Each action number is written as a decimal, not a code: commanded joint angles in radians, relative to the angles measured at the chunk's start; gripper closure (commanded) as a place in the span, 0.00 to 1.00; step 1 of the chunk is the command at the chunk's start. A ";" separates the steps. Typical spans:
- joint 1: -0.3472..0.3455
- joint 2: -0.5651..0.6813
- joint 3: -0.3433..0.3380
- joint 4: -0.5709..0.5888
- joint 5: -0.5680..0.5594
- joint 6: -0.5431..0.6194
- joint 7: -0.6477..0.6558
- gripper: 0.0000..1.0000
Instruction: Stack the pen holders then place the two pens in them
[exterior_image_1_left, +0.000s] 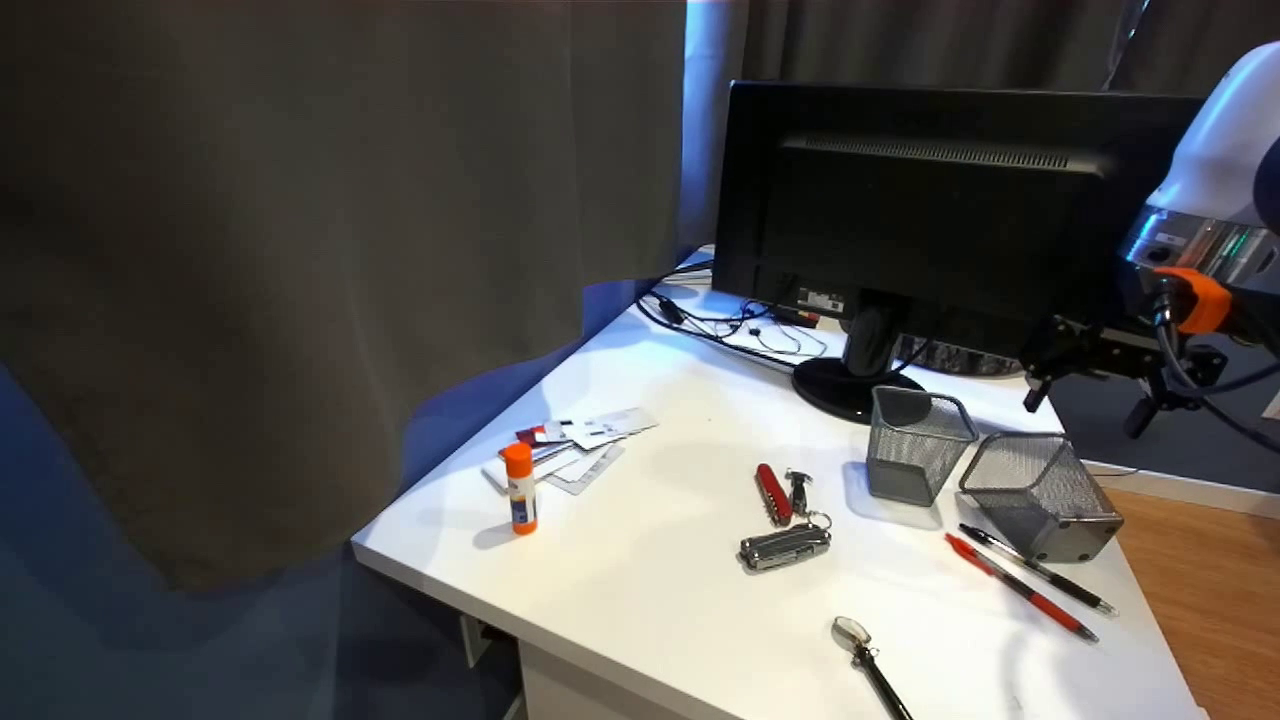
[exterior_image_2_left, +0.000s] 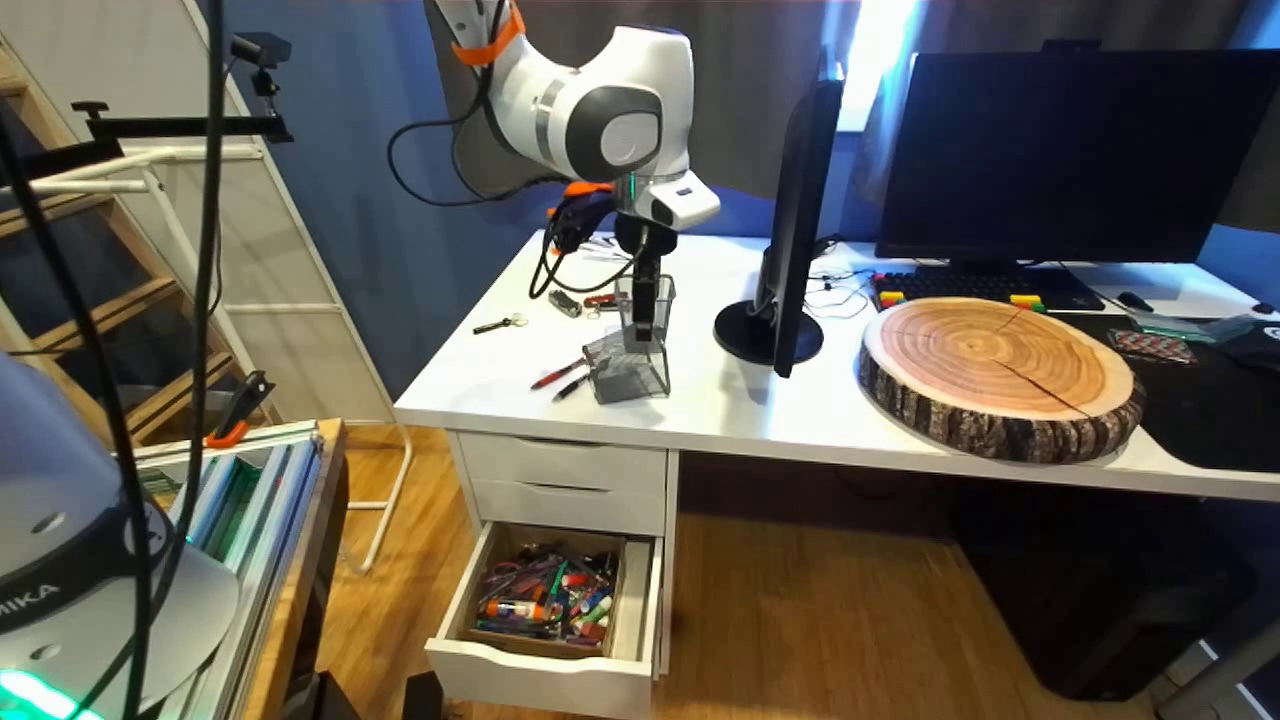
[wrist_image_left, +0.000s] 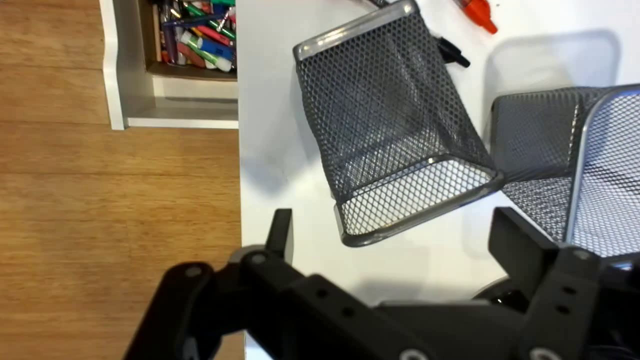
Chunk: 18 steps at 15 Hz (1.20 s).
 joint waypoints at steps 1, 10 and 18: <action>-0.017 0.033 0.013 0.077 0.053 -0.118 0.026 0.00; -0.016 0.140 0.004 0.235 0.055 -0.226 0.089 0.00; -0.008 0.213 -0.009 0.345 0.039 -0.357 0.119 0.00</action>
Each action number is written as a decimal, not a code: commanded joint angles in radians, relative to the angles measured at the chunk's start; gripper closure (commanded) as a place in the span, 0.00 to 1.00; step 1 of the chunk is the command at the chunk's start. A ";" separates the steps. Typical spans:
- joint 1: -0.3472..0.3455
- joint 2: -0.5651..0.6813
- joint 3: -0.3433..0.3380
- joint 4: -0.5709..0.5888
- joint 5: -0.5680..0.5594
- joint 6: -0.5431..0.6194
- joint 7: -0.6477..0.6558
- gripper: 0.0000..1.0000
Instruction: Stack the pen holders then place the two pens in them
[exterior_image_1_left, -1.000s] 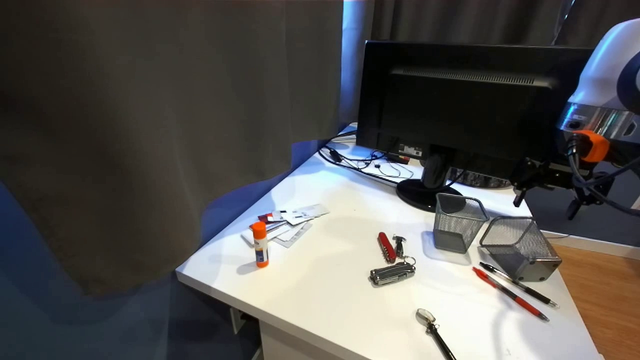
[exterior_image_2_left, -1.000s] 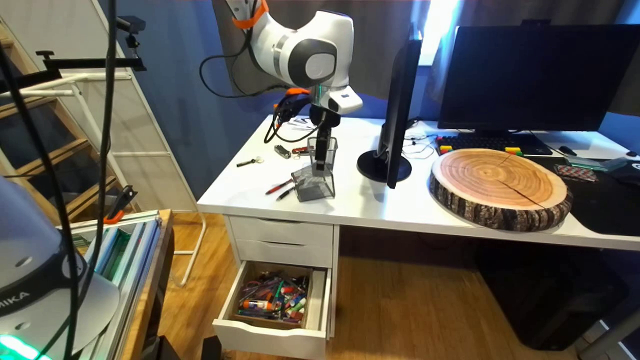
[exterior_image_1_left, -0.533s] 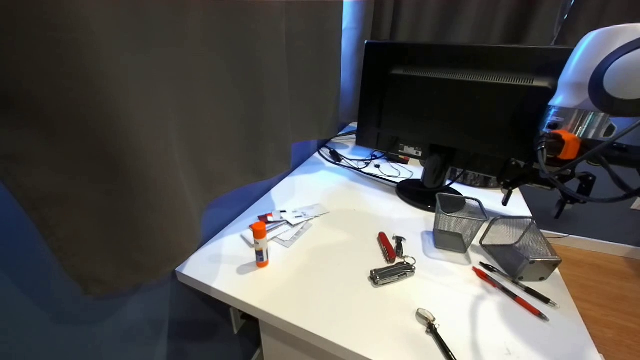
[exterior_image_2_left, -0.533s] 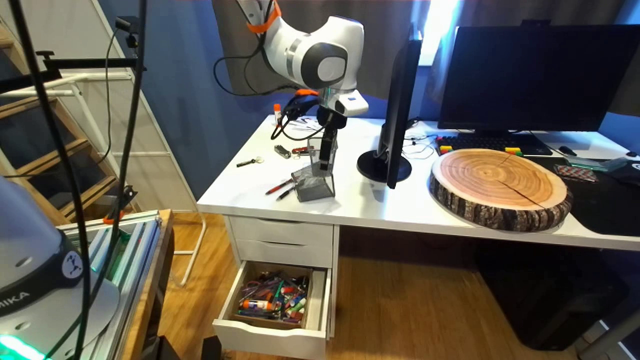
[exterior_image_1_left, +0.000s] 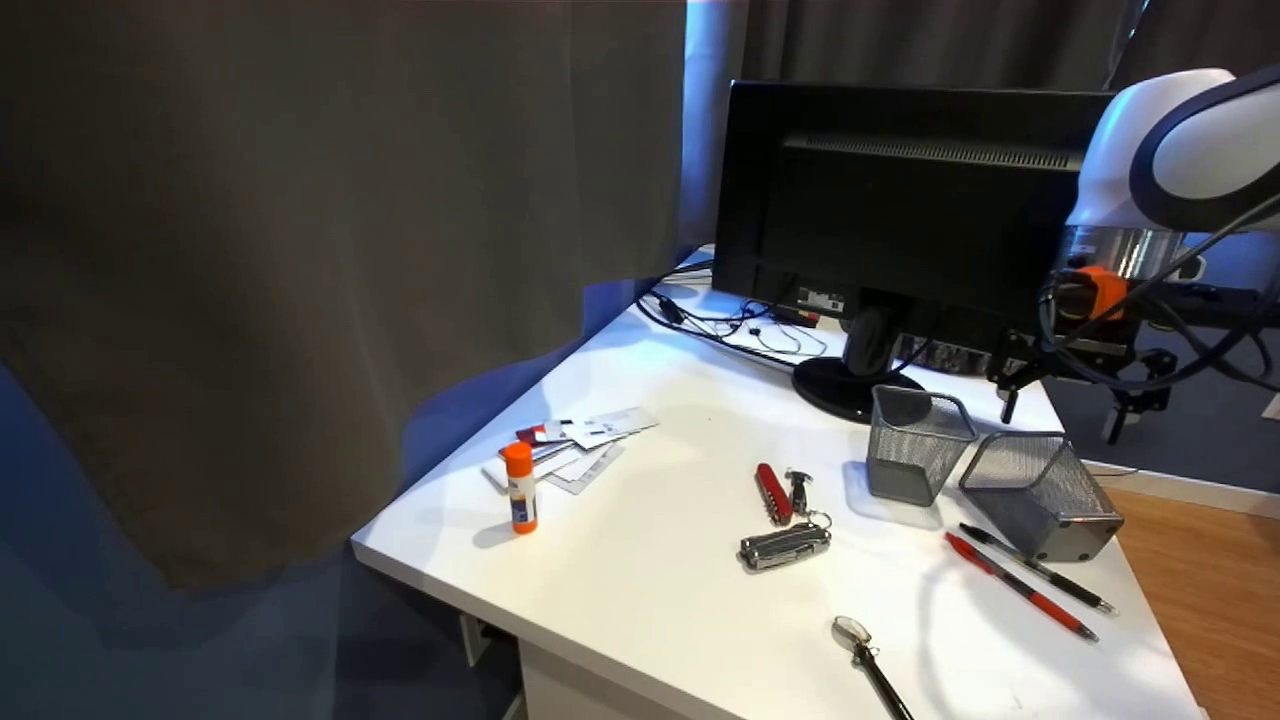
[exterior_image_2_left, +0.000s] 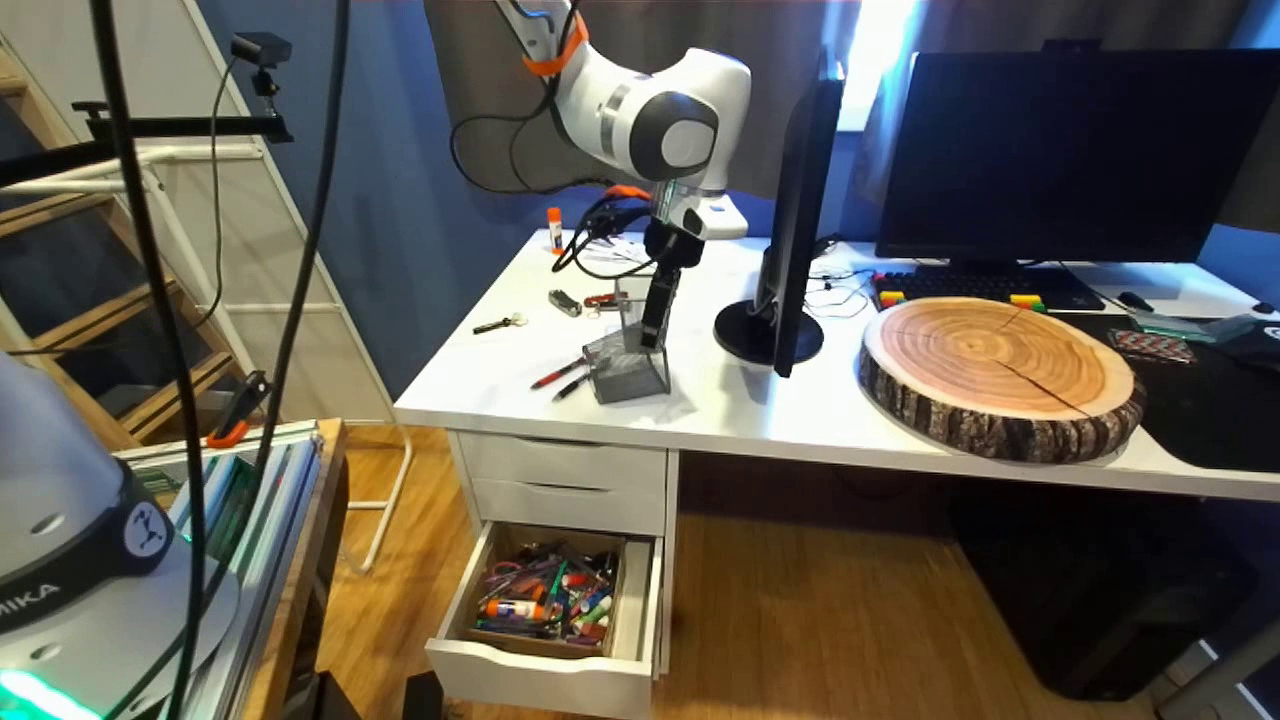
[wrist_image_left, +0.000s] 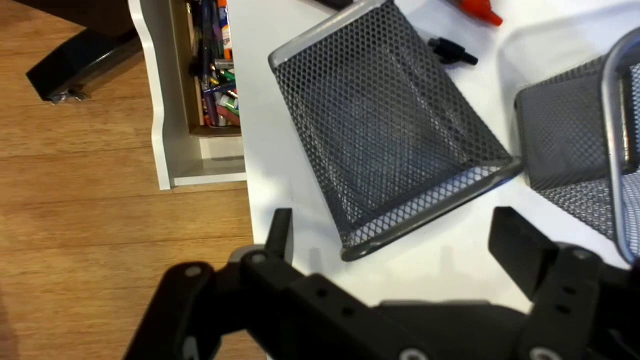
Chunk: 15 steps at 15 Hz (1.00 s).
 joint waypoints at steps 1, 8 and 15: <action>0.002 0.042 -0.003 0.069 0.004 -0.045 0.027 0.00; -0.006 0.085 -0.006 0.118 0.014 -0.140 0.048 0.14; -0.012 0.103 -0.004 0.147 0.018 -0.228 0.049 0.67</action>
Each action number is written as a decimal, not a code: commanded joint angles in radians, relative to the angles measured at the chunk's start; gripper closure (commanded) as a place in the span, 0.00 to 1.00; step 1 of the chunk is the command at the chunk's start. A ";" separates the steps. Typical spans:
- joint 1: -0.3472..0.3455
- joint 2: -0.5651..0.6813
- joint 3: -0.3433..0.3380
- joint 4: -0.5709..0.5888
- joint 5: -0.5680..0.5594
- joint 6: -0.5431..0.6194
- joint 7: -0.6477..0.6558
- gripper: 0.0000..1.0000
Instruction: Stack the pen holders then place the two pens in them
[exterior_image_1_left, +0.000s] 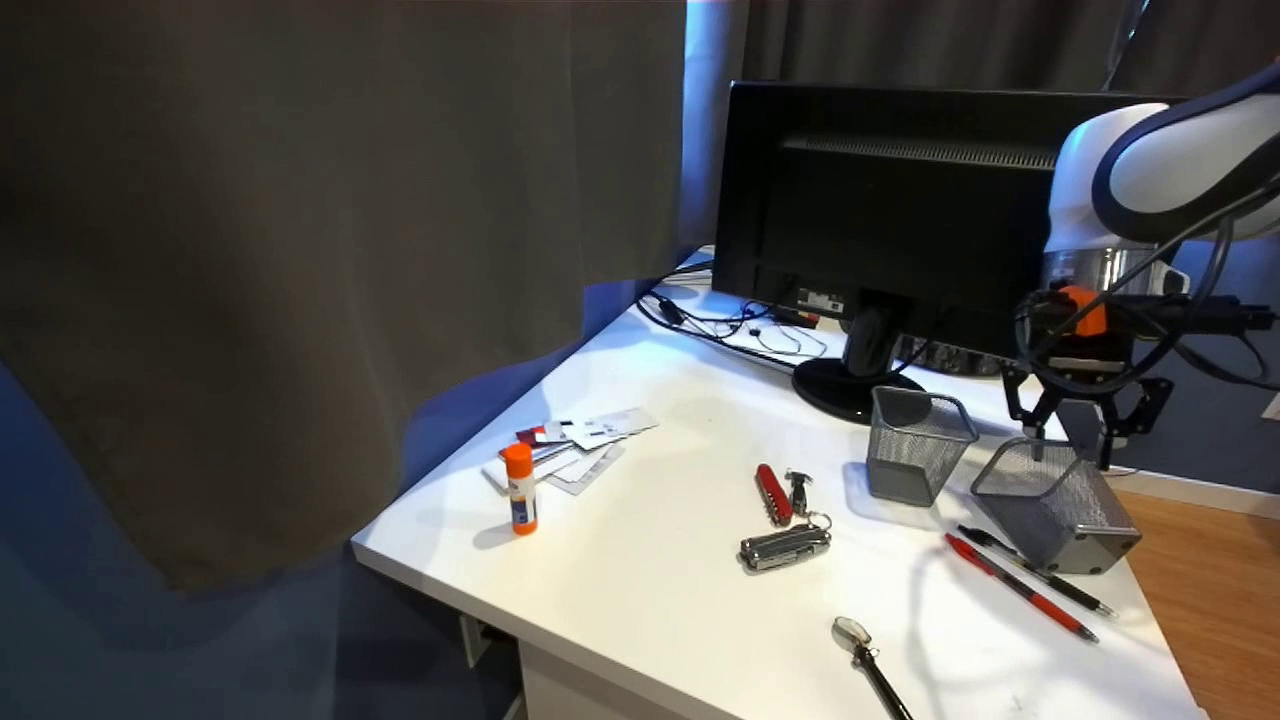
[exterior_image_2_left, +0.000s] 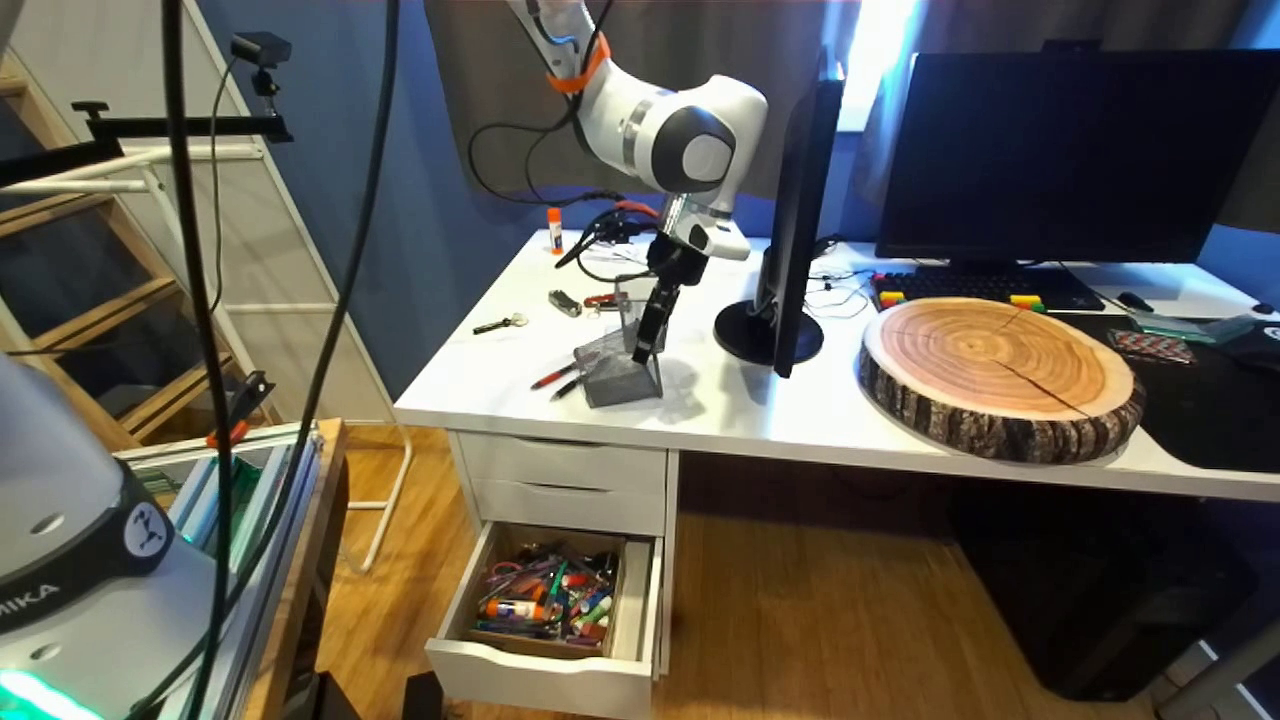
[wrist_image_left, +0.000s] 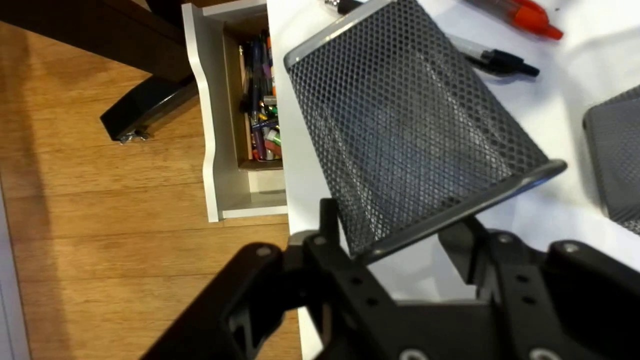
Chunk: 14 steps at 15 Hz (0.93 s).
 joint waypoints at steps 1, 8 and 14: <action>-0.012 0.016 0.005 0.038 0.019 -0.048 0.014 0.74; -0.026 -0.002 0.004 0.021 0.025 -0.039 0.022 0.98; -0.030 -0.074 -0.003 -0.042 0.007 0.013 0.020 0.97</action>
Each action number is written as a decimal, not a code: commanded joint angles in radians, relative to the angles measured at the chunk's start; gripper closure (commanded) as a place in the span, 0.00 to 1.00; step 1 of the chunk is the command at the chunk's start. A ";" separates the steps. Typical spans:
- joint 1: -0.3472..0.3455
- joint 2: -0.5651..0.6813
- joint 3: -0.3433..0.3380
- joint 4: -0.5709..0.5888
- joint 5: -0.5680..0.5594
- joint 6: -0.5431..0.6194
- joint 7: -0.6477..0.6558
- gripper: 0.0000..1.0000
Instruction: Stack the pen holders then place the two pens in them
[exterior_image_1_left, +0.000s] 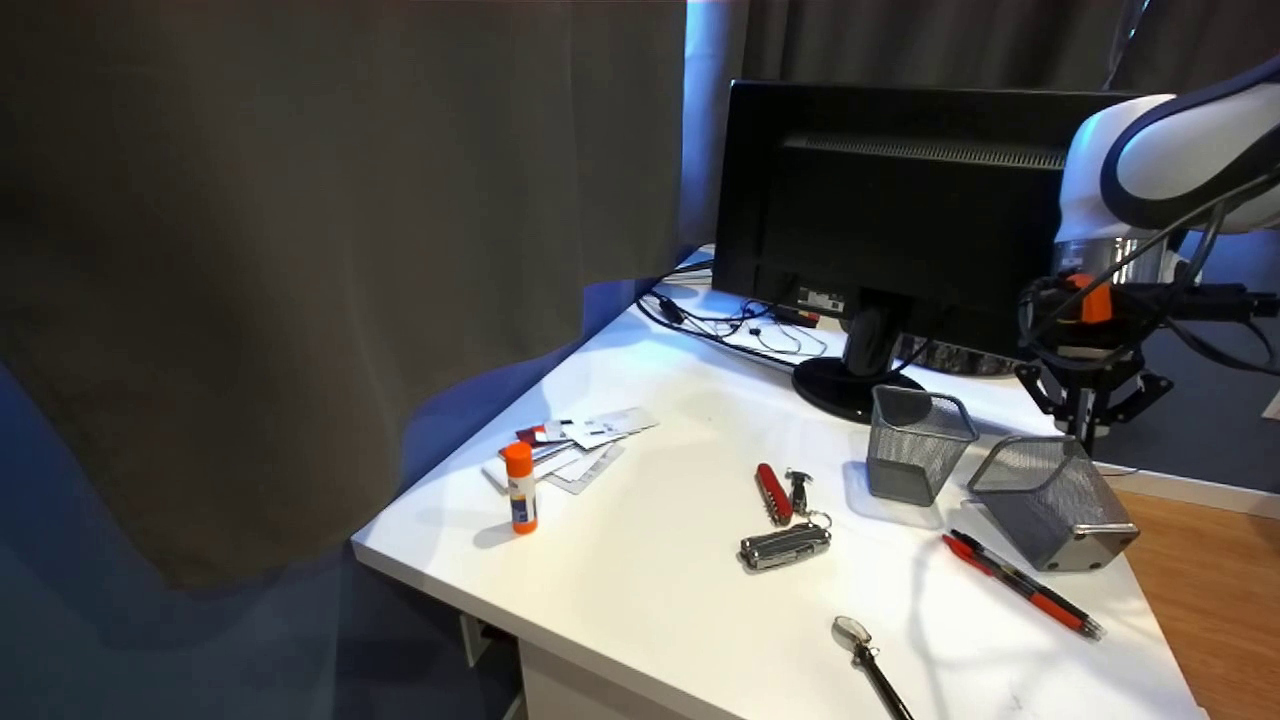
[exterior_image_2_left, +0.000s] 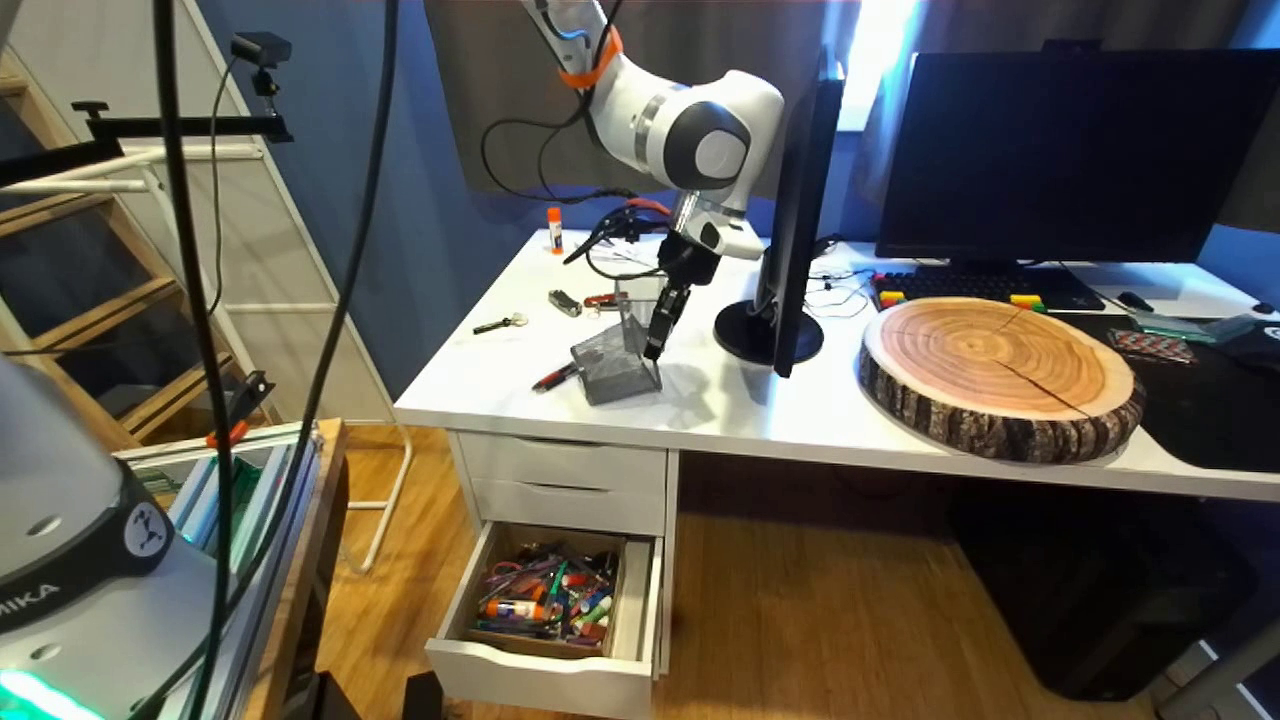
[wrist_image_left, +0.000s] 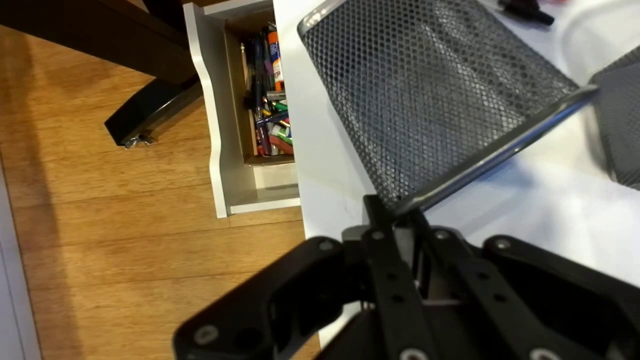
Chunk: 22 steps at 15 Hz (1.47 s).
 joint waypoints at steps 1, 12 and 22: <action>0.000 -0.087 -0.003 -0.067 -0.006 0.049 0.002 0.97; 0.010 -0.341 0.005 -0.323 -0.125 0.286 -0.016 0.97; -0.020 -0.499 0.062 -0.554 -0.128 0.653 -0.197 0.97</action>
